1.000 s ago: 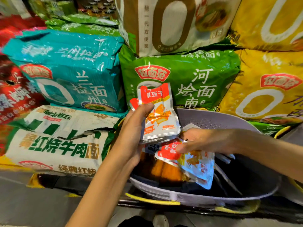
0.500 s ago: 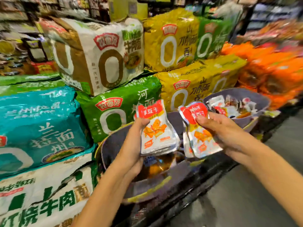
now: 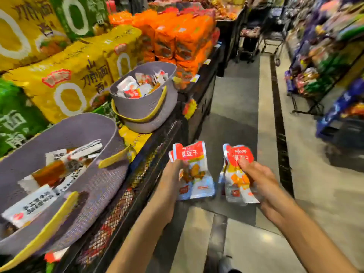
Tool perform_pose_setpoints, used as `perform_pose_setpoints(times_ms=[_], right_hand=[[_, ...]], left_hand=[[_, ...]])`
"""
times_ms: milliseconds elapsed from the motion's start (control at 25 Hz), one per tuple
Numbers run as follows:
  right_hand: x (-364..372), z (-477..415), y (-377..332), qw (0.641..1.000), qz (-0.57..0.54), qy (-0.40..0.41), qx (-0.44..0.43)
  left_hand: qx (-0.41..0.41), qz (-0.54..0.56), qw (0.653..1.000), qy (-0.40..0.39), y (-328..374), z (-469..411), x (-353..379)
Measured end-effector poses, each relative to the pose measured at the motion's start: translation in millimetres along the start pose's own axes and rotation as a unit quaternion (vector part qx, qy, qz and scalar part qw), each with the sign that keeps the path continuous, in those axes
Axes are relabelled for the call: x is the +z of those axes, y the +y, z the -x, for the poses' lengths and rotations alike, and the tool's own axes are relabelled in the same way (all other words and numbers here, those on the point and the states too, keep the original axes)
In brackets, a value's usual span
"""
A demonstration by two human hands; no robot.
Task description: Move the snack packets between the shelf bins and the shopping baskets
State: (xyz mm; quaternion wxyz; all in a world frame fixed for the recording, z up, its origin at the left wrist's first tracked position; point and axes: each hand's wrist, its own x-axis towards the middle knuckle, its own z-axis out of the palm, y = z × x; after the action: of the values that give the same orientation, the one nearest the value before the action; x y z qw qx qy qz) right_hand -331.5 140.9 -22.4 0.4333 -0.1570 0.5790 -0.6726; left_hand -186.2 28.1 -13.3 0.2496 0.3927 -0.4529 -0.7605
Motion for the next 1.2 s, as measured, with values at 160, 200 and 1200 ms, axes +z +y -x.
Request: perform_pose_setpoints(times_ms=[160, 200, 1200], right_hand=[[-104, 18, 24, 0.99, -0.063, 0.115, 0.048], [-126, 23, 27, 0.986, -0.076, 0.139, 0.057], [-581, -134, -97, 0.824, -0.254, 0.505, 0.034]], left_hand=[[-0.06, -0.044, 0.997, -0.01, -65, -30, 81], [-0.076, -0.058, 0.995, -0.01, -79, -35, 101], [-0.237, -0.38, 0.831, -0.33, -212, -323, 628]])
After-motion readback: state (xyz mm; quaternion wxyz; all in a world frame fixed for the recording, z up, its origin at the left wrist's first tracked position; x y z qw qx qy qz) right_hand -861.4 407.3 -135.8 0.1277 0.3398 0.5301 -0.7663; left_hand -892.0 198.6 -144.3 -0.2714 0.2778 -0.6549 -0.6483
